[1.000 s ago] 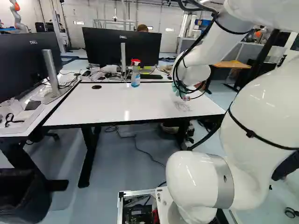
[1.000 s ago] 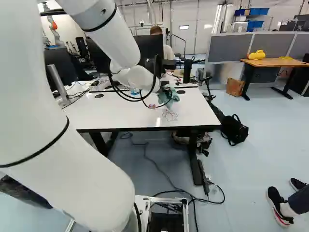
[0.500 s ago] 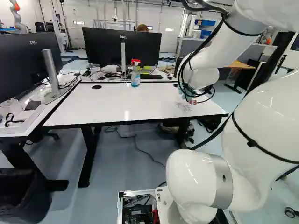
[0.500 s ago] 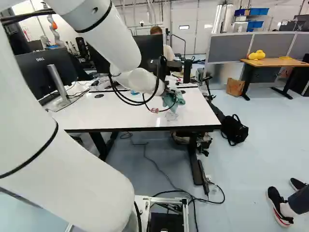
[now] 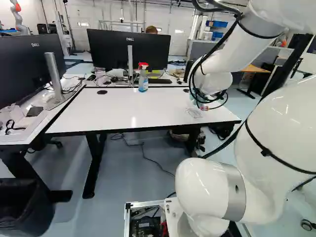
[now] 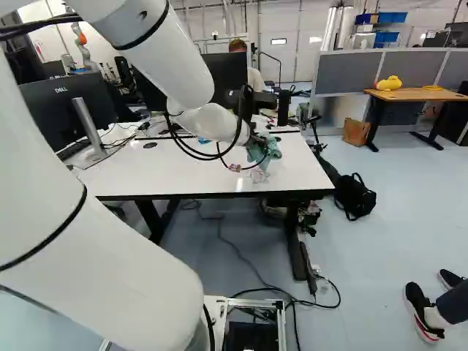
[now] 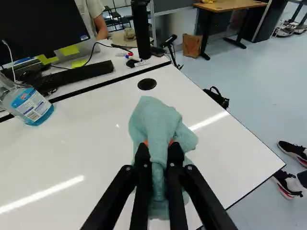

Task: Clean the table with the green towel

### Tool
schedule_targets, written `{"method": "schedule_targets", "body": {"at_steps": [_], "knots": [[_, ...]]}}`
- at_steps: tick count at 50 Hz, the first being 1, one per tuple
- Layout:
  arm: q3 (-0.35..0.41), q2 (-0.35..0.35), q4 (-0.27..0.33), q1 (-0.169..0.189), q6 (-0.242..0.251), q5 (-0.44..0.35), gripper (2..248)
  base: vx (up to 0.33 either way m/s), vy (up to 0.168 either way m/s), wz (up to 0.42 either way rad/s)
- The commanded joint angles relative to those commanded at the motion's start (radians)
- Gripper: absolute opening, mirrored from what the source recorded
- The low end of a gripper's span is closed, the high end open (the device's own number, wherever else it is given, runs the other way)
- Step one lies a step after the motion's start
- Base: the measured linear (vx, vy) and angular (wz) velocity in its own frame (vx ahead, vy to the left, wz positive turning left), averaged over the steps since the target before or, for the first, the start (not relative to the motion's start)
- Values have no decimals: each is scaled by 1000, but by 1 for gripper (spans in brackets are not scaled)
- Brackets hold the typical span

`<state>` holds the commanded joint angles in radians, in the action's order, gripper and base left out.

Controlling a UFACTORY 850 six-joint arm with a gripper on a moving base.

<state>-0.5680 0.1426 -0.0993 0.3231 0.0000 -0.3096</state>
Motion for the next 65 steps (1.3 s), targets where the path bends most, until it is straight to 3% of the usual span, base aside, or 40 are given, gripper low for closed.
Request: {"method": "schedule_targets", "body": {"at_steps": [40,65], "knots": [[-2,-59,0,0,0,2,37,0,0,0],[-2,-59,0,0,0,85,37,0,0,0]]}}
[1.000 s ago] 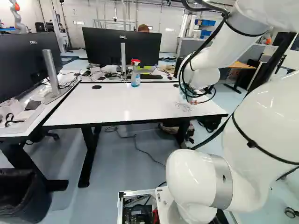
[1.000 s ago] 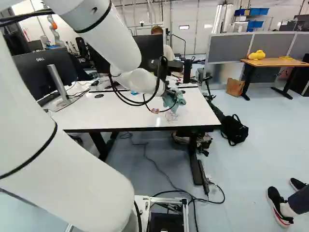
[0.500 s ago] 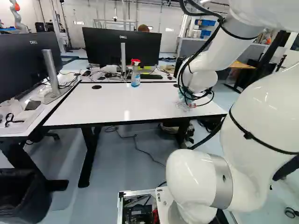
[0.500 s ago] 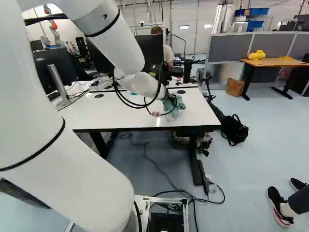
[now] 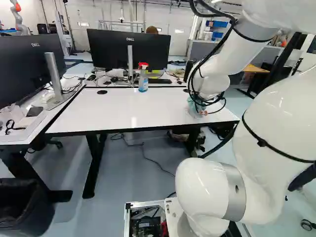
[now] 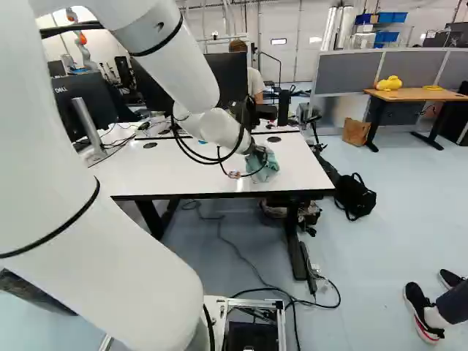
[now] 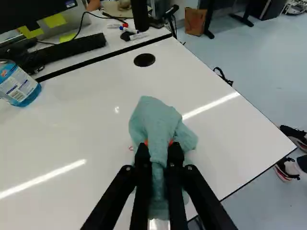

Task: Clean the table with the green towel

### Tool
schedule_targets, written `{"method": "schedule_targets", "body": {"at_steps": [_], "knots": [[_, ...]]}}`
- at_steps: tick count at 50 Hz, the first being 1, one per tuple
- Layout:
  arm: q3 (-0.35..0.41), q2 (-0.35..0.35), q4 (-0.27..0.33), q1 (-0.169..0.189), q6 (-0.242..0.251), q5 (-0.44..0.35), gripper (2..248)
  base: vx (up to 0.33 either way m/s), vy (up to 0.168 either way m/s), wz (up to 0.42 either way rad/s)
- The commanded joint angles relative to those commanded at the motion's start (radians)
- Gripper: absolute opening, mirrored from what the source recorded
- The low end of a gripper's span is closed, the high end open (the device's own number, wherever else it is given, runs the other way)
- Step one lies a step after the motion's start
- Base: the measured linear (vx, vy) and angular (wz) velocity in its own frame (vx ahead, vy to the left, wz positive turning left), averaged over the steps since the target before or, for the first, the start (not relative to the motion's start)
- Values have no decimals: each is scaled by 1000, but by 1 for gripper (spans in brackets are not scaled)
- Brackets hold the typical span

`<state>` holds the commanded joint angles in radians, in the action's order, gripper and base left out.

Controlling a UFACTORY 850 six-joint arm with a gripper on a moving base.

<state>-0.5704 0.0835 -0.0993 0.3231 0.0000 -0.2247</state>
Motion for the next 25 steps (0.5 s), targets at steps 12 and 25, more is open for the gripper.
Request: {"method": "schedule_targets", "body": {"at_steps": [12,25], "knots": [[0,0,0,0,0,47,37,0,0,0],[0,0,0,0,0,98,37,0,0,0]]}}
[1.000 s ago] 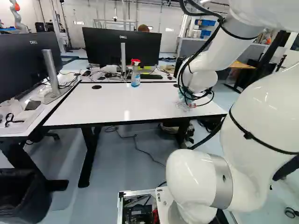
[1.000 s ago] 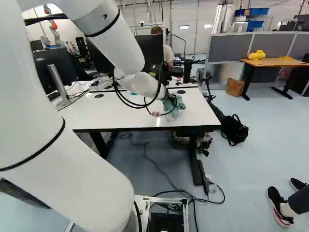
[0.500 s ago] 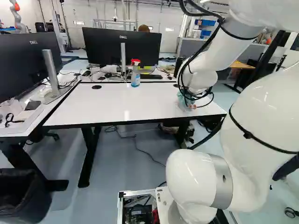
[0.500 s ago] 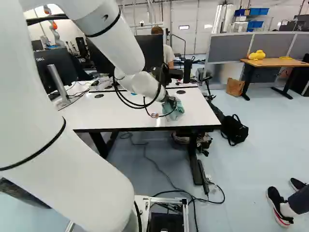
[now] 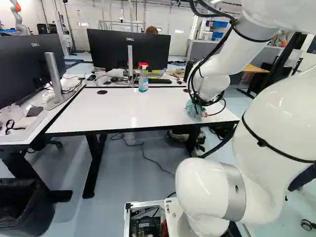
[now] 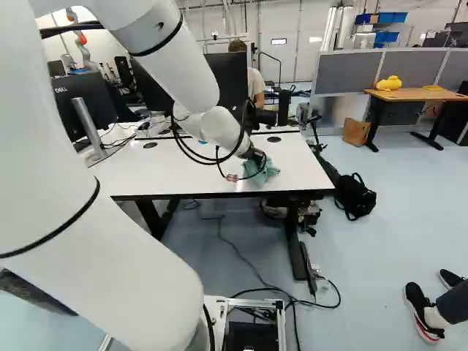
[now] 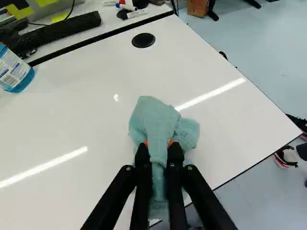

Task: Clean the table with the green towel

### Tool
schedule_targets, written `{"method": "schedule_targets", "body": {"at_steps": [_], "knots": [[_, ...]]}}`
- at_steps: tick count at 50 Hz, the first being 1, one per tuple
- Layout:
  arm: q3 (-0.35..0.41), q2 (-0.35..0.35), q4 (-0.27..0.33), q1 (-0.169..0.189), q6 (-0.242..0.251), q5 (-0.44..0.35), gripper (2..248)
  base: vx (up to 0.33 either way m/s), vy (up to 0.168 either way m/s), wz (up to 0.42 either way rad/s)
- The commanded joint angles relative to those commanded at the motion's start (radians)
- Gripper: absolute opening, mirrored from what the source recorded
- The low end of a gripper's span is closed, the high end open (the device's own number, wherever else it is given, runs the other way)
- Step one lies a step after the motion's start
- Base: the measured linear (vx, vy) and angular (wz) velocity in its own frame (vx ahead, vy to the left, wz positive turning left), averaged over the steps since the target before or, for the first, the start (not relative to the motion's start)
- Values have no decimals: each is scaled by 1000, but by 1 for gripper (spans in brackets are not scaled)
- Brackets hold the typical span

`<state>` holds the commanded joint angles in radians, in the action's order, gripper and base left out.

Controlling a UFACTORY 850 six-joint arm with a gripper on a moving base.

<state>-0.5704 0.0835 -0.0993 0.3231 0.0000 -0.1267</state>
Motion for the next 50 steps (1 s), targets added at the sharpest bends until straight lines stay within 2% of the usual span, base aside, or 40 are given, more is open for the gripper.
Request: {"method": "schedule_targets", "body": {"at_steps": [50], "knots": [[0,0,0,0,0,195,37,0,0,0]]}}
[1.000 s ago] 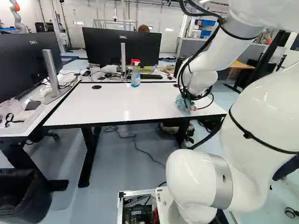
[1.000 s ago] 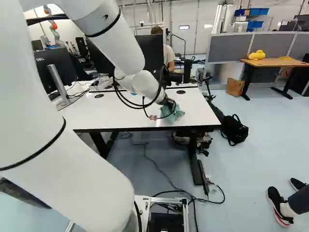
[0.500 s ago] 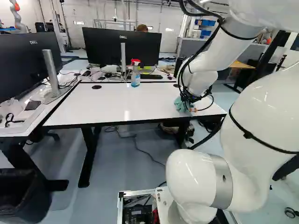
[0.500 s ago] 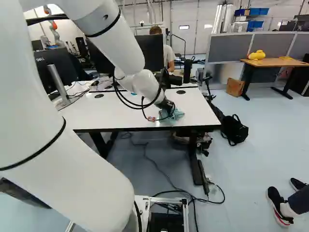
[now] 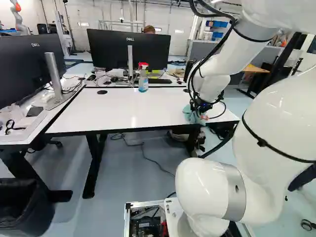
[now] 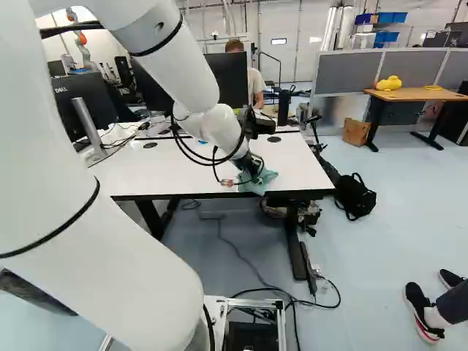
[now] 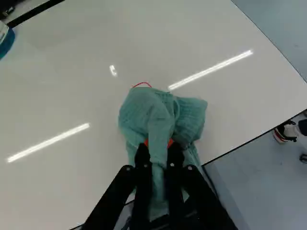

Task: Clean the table with the green towel

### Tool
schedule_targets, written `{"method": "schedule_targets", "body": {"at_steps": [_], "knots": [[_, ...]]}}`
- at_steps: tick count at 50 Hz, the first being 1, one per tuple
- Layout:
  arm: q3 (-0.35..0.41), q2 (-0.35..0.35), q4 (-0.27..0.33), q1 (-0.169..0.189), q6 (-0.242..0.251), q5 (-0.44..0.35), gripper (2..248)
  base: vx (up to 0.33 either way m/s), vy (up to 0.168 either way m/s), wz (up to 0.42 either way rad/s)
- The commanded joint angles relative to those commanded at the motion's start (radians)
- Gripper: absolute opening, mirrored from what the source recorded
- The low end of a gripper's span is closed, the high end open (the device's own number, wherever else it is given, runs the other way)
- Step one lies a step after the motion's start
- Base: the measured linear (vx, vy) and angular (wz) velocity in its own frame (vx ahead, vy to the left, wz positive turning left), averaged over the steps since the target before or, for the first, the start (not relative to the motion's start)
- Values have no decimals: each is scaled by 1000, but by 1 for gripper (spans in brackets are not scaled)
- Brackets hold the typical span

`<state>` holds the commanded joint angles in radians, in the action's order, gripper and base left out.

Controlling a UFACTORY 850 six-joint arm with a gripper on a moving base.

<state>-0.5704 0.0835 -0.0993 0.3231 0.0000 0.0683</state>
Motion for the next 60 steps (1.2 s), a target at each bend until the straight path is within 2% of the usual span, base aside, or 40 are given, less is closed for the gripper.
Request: {"method": "schedule_targets", "body": {"at_steps": [17,35,47,60], "knots": [[1,1,0,4,0,30,37,0,0,0],[-1,-1,0,72,0,30,37,0,0,0],[-43,-44,0,107,0,30,37,0,0,0],[-114,-114,0,115,0,30,37,0,0,0]]}}
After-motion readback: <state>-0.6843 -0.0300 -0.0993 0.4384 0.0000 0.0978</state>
